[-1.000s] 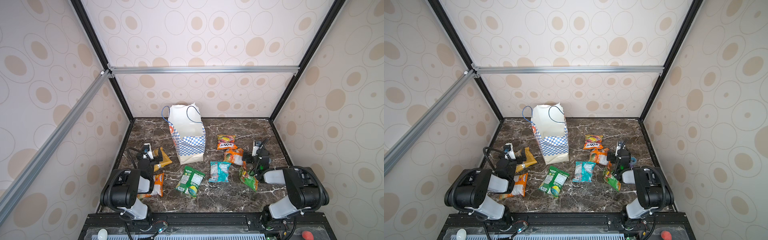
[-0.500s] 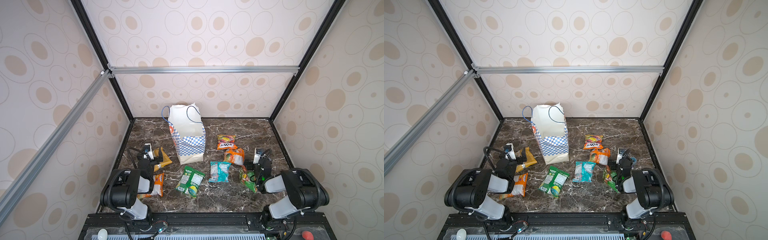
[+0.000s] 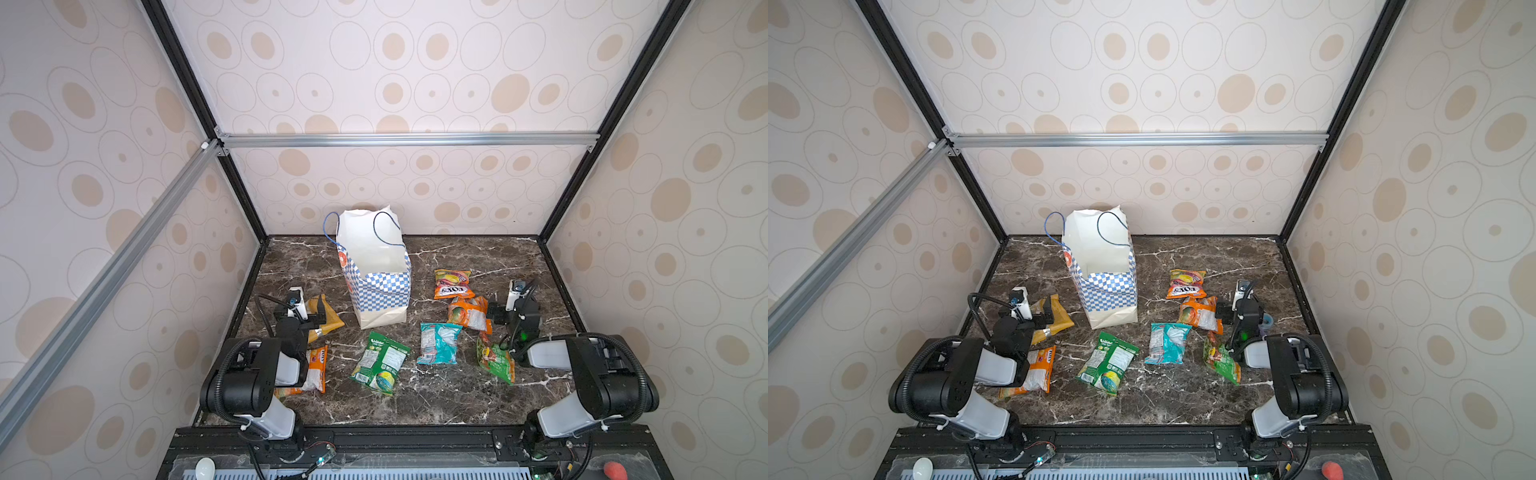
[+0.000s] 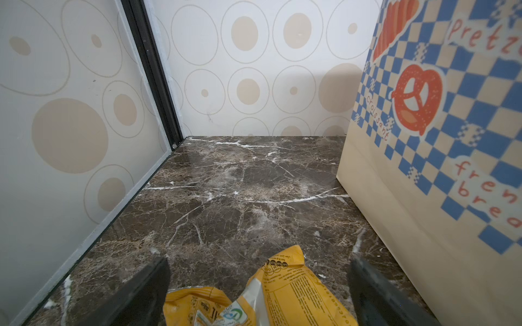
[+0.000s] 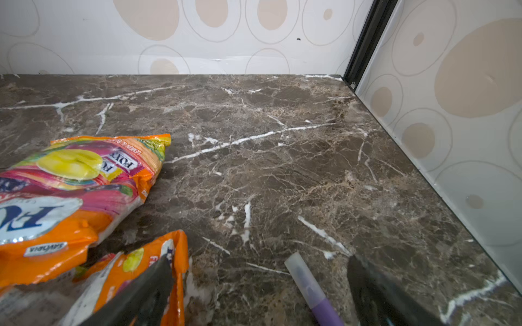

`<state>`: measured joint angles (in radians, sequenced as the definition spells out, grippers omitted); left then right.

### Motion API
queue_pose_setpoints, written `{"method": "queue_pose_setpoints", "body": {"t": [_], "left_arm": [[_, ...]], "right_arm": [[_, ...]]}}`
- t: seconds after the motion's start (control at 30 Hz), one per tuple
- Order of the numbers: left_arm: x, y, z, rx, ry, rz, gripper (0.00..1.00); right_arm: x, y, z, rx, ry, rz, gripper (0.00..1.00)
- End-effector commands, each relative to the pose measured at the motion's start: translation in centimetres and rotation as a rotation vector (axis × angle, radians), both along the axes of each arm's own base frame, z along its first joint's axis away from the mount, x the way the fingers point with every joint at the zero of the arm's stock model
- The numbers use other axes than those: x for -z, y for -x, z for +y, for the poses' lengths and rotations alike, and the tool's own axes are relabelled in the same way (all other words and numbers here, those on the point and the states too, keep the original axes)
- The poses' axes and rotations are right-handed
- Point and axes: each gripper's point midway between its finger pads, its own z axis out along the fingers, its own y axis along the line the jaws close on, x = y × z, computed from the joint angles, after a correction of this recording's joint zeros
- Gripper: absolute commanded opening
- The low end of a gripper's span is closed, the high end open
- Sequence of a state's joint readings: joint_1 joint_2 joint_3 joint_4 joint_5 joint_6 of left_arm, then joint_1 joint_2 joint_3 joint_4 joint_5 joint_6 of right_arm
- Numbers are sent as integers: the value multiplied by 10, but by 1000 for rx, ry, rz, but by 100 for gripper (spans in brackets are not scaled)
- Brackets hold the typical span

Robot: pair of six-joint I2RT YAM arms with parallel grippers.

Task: Take the snacks out of the paper bag
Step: Reset both arms

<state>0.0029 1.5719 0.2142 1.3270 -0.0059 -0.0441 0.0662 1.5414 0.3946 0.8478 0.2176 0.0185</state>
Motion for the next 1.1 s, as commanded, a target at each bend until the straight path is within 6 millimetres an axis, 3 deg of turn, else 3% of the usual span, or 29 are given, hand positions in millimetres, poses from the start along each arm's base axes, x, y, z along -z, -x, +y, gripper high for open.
{"method": "queue_pose_setpoints", "body": {"t": [0.0, 0.17, 0.33, 0.47, 0.57, 1.07], "left_arm": [[-7, -5, -2, 11, -25, -22, 98], [-7, -5, -2, 11, -25, -23, 98], [-7, -5, -2, 11, -25, -22, 98], [-7, -5, -2, 11, -25, -23, 98], [-7, -5, -2, 11, -25, -23, 98], [-7, -5, -3, 6, -36, -20, 98]], "right_arm": [[-2, -1, -1, 11, 9, 3, 100], [-2, -1, -2, 12, 8, 5, 100], [-13, 25, -7, 37, -4, -153, 100], [-1, 1, -12, 81, 14, 6, 100], [-7, 2, -10, 79, 21, -55, 100], [-3, 2, -9, 80, 23, -6, 100]]}}
